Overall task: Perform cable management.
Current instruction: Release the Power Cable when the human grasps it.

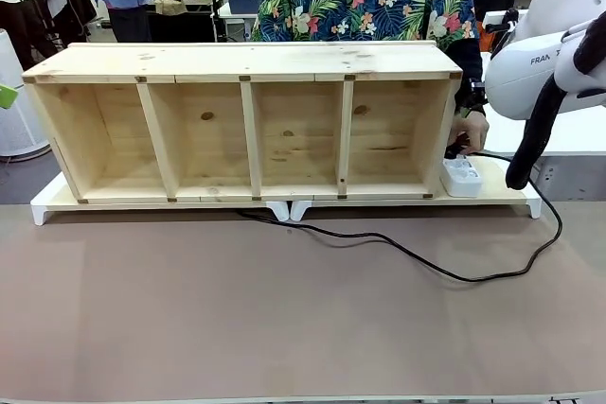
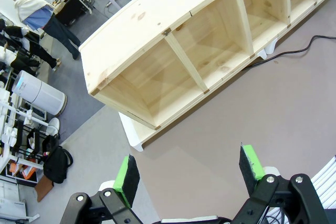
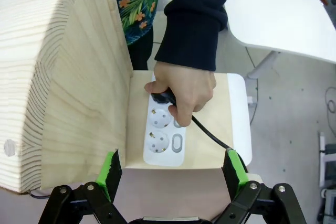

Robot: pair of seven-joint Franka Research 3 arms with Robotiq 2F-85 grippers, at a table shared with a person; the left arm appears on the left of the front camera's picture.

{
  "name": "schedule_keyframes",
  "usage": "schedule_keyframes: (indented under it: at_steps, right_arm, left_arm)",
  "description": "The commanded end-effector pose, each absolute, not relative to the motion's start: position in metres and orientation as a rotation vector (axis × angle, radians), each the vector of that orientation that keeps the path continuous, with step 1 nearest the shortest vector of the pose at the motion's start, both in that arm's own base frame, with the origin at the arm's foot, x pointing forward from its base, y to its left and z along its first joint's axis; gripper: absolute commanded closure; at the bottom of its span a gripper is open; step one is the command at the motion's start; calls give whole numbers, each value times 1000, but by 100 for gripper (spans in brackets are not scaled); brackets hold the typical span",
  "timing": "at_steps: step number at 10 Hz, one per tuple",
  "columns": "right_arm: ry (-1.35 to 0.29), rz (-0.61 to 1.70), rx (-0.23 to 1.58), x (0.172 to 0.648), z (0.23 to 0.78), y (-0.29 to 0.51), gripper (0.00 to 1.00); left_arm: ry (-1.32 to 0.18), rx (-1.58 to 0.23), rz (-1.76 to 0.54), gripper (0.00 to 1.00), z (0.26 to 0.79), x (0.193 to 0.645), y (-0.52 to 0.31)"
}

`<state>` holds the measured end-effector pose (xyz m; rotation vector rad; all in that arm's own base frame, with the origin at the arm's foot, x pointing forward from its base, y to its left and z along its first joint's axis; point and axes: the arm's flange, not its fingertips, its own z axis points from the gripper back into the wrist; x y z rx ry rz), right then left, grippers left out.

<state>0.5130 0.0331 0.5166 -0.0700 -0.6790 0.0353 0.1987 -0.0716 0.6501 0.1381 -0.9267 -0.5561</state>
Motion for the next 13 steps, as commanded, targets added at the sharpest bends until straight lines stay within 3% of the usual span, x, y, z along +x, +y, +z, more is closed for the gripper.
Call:
schedule_keyframes:
  at_steps: [1,13]
  right_arm:
    - [-675,32,-65,513,516,34,0]
    - [-675,32,-65,513,516,34,0]
  left_arm:
    - [-928,140,-555,0,650,199,-72]
    - [-928,140,-555,0,650,199,-72]
